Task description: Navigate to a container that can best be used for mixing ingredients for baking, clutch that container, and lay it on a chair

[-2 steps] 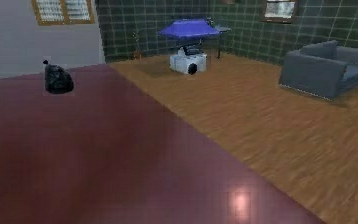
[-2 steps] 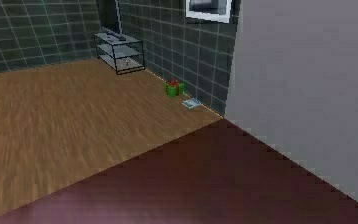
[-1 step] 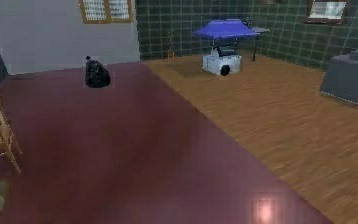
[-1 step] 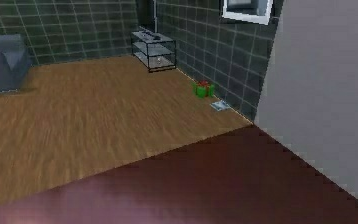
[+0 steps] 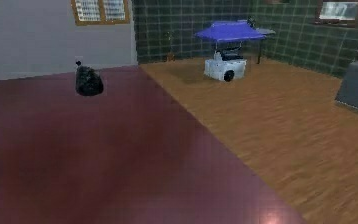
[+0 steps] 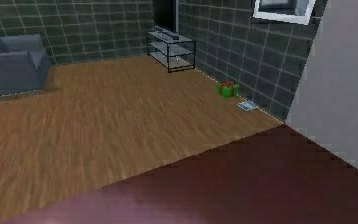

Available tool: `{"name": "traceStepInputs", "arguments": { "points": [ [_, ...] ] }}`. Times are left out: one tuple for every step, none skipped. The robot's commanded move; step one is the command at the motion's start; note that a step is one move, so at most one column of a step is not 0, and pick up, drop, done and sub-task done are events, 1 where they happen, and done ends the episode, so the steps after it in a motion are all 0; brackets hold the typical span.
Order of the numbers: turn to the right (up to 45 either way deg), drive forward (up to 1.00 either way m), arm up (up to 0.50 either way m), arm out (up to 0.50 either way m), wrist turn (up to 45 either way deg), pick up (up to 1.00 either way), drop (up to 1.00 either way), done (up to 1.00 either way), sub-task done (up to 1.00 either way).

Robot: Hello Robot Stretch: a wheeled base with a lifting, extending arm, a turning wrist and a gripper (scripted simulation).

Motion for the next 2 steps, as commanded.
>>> {"name": "traceStepInputs", "arguments": {
  "points": [
    [-24.0, 0.00, 0.00, 0.00, 0.0, 0.00, 0.00, 0.00, 0.00],
    [0.0, 1.00, 0.00, 0.00, 0.0, 0.00, 0.00, 0.00, 0.00]
  ]
}}
